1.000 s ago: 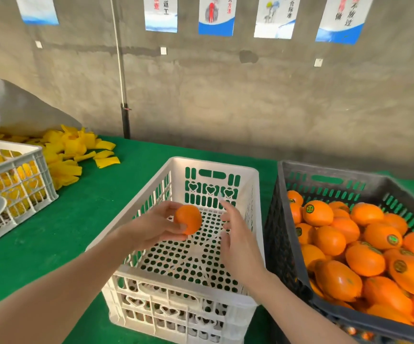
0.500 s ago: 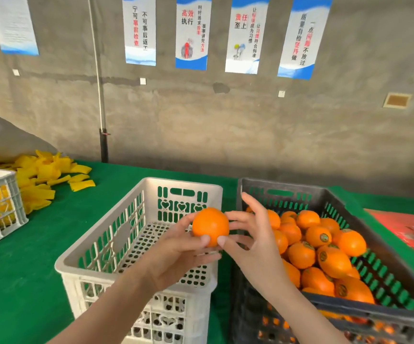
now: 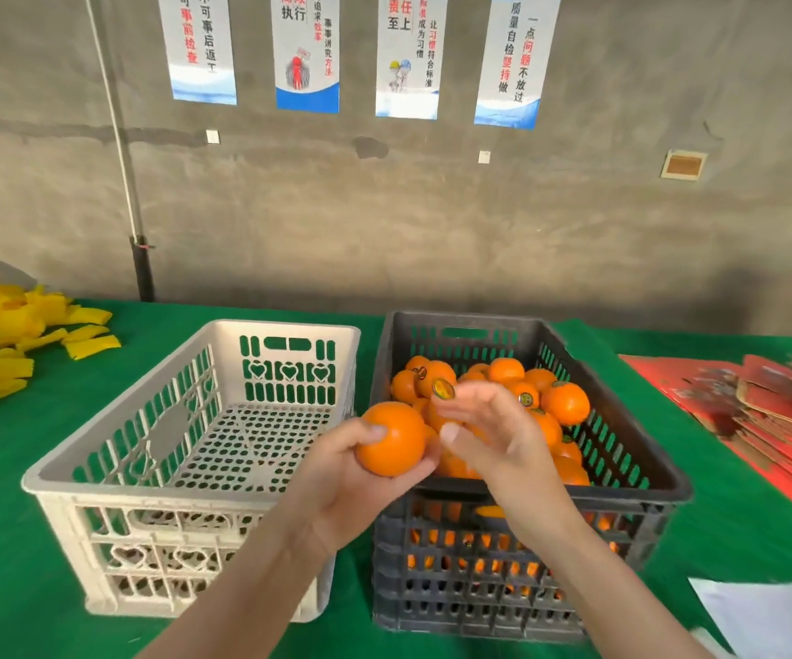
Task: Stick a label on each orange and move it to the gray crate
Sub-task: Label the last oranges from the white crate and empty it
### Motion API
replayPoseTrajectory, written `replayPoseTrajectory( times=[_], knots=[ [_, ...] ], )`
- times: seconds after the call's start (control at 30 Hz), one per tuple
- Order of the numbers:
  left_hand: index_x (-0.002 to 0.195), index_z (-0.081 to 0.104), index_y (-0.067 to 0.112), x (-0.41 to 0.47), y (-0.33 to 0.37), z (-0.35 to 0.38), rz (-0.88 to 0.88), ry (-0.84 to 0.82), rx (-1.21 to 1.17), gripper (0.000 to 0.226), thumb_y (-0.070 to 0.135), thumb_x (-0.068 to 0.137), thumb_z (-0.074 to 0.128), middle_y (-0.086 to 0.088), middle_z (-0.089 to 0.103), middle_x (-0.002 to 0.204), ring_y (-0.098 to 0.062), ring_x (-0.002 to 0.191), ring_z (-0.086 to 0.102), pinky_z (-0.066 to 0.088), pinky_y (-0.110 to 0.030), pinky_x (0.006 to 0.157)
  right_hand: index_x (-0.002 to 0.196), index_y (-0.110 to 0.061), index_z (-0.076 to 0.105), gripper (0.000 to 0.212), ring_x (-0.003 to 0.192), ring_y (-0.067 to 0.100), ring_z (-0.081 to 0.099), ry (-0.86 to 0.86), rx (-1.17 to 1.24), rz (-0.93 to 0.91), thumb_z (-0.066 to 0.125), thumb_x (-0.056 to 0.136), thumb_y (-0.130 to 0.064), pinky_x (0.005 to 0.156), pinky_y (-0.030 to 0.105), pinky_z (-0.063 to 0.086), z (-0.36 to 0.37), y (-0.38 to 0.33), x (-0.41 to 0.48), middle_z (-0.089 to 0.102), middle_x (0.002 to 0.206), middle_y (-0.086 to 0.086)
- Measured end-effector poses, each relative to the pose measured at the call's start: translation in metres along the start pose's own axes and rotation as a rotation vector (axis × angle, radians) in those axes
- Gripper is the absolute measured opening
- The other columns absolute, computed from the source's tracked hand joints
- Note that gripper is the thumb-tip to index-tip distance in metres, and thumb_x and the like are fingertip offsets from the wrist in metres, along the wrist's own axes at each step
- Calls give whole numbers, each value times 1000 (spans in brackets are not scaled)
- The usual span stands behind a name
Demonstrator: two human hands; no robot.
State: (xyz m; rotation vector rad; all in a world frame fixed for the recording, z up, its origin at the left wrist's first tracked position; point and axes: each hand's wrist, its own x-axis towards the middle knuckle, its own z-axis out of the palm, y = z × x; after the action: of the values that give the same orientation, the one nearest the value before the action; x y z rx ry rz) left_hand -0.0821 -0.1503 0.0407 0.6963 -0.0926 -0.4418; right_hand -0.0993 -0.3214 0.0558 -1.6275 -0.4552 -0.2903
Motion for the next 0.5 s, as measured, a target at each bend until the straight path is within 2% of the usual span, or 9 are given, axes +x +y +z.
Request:
replayPoseTrajectory(
  times=[0.07,0.1,0.2,0.3,0.37,0.43,0.5],
  knots=[
    [130,48,5,0,-13,3,11,77,-61,60,13,73,64,-22,63,120,-34,108,63,52,-44,84,81,-28,69,7,101,3,62,77,129,131,68,75,-27,84,24,47,3,2,-9,69,103,-13],
    [131,49,8,0,-18,3,-1,91,-51,63,16,71,67,-18,64,120,-30,106,63,49,-40,85,79,-26,72,7,105,4,61,83,170,191,67,75,-29,89,26,47,5,5,-13,69,108,-11],
    [132,50,6,-5,-30,3,20,24,-40,71,-2,66,73,-17,66,117,-27,101,66,50,-35,86,89,-13,73,13,113,10,60,85,215,293,64,84,-20,101,34,43,10,8,-22,67,119,-1],
    [114,64,7,-10,-35,8,65,-101,-119,58,-6,58,70,-23,64,117,-34,106,65,56,-41,85,87,-8,71,12,115,18,59,57,231,292,62,86,-16,102,39,43,12,7,-27,68,116,4],
    [107,65,5,-12,-37,14,89,-96,-117,45,4,62,72,-22,67,110,-32,100,67,57,-40,80,78,-7,68,12,115,17,58,43,207,285,63,87,-14,100,37,44,11,8,-29,67,116,3],
    [112,57,9,-12,-38,17,103,-16,-82,36,15,76,62,-19,69,107,-29,96,69,56,-39,79,71,-12,66,15,114,15,58,30,176,267,65,86,-13,96,32,46,10,7,-29,66,117,1],
    [117,53,11,-11,-39,17,109,32,-60,37,17,80,57,-20,68,109,-29,96,69,53,-41,84,70,-16,65,17,111,12,58,25,88,233,65,87,-11,88,22,47,9,6,-29,65,116,1]
  ],
)
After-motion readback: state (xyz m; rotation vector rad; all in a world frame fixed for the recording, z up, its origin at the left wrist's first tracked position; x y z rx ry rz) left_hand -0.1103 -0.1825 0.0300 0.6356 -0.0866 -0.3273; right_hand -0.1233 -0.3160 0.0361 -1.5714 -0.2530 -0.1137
